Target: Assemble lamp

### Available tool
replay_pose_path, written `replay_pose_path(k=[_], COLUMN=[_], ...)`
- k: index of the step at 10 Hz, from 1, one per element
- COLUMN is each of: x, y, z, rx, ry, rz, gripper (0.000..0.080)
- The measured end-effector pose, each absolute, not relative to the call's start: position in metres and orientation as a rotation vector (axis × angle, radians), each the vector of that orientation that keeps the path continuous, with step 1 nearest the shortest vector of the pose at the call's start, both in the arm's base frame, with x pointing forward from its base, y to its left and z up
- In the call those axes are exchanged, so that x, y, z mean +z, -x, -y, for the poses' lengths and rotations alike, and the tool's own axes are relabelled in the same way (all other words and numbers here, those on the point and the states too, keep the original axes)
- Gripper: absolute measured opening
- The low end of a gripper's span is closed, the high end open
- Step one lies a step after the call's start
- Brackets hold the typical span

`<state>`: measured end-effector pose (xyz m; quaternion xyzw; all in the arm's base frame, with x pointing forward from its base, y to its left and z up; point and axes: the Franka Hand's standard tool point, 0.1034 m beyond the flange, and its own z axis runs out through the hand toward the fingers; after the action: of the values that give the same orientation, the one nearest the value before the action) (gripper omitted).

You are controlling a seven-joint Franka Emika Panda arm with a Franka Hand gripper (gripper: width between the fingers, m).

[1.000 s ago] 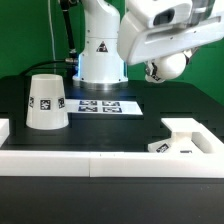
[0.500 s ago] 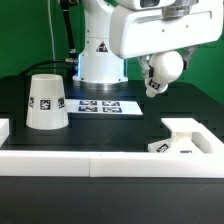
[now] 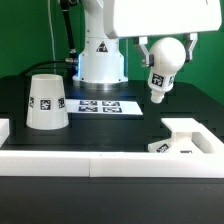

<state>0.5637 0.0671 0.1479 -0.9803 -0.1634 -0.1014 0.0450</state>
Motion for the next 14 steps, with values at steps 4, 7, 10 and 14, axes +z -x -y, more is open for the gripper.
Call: replay_pose_path(k=[4, 7, 10, 14], x=[0.156, 0.173, 0.158, 0.154], y=[-0.577, -0.597, -0.622, -0.616], z=[-0.054, -0.063, -0.083, -0.087], rx=[-0.652, -0.659, -0.642, -0.663], ry=[3.004, 2.987, 2.961, 2.960], rz=[0.599, 0.579, 0.565, 0.559], gripper=[0.0580, 0.0580, 0.0580, 0.0580])
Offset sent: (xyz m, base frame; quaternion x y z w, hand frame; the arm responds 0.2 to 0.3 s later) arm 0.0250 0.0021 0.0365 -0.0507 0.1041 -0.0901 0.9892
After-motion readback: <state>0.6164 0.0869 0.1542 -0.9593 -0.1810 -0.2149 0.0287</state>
